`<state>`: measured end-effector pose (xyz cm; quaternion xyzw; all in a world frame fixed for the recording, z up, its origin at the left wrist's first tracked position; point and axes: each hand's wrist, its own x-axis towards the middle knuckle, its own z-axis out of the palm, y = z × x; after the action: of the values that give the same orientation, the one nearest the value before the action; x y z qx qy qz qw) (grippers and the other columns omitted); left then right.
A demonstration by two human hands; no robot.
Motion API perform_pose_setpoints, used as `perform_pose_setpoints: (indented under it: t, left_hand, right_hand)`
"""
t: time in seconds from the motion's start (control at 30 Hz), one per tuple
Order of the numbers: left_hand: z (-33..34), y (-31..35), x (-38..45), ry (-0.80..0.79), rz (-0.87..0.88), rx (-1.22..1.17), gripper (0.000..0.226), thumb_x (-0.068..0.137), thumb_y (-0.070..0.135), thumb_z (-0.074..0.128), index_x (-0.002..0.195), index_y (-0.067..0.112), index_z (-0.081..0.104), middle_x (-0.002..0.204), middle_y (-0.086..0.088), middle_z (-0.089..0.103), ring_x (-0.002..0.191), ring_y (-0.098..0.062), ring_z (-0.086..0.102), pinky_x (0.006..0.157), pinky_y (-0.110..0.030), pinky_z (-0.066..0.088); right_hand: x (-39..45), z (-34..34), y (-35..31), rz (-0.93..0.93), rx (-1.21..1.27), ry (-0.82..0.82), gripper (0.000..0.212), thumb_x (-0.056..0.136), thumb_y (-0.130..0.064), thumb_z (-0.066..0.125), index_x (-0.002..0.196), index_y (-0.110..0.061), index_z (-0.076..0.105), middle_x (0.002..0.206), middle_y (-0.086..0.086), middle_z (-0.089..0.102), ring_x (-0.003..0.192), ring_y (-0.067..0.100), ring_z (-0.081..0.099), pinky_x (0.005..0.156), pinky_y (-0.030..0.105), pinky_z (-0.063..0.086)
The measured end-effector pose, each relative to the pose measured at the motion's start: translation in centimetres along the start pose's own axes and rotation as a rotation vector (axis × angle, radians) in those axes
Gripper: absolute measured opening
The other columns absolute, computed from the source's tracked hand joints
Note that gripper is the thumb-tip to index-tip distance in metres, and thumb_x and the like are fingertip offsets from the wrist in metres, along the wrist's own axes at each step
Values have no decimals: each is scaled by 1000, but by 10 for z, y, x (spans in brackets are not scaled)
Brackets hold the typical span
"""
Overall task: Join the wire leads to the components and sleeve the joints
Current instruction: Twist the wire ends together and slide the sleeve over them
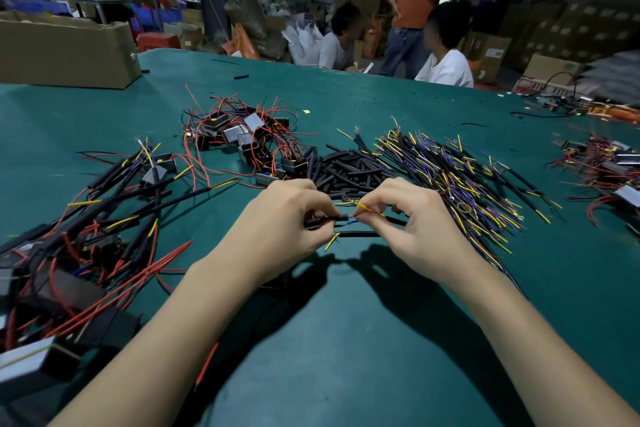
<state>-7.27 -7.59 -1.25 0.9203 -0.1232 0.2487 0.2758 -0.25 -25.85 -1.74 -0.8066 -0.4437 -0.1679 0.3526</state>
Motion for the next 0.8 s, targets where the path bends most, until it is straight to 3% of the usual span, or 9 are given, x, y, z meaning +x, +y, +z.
perform_pose_setpoints:
  t: [0.13,0.23,0.3,0.37,0.47,0.63,0.7,0.8]
  left_hand:
    - [5,1,-1,-13,12,-24,18,81,9,69,95,15,77,79,-5,65,68,-15,54,69,-23,41]
    - [7,0,0,-1,-24,-62,18,83,9,69,99,16,76,80,-4,63,69,-10,50,66,-11,33]
    - [8,-1,1,11,-45,-101,17,83,9,70,98,15,76,79,-4,64,68,-7,52,64,-6,32]
    - [7,-3,1,14,-62,-116,16,83,9,71,97,16,76,79,-3,64,69,-5,53,64,-6,32]
    - [5,-6,1,53,-94,-139,15,83,10,71,96,15,76,78,-3,64,69,-4,53,64,-6,32]
    - [5,-2,0,121,-128,-231,7,79,9,75,85,11,74,72,8,67,59,11,53,59,-1,34]
    - [6,-2,0,133,-121,-250,6,79,9,75,84,12,75,76,7,69,67,5,58,65,-4,37]
    - [12,-1,0,136,-117,-299,7,79,9,75,84,13,76,81,4,71,77,-6,63,74,-14,45]
  right_hand:
    - [0,2,2,-7,-26,-11,3,82,-6,72,81,-9,70,72,2,58,74,18,51,71,22,39]
    - [-1,4,2,102,96,5,8,81,-8,73,81,-16,71,72,-4,63,70,7,53,69,13,39]
    - [-1,4,2,206,232,1,13,81,-10,74,84,-21,68,75,-5,66,72,10,58,72,18,45]
    - [-1,0,4,284,278,-32,16,80,-13,75,89,-23,66,78,-4,66,78,17,60,77,25,47]
    - [-2,-5,10,369,262,-97,9,84,-13,71,89,-19,66,80,-2,69,77,12,63,80,29,48]
    - [-2,-5,11,435,471,-34,7,87,-4,65,82,-9,66,66,-4,65,60,3,59,64,13,47]
    - [-1,-4,10,418,477,-34,12,85,-2,67,78,-12,67,64,-6,65,59,2,59,63,12,47]
    - [-1,-2,9,411,439,-72,18,83,-4,69,74,-19,69,67,-3,68,64,6,61,69,22,51]
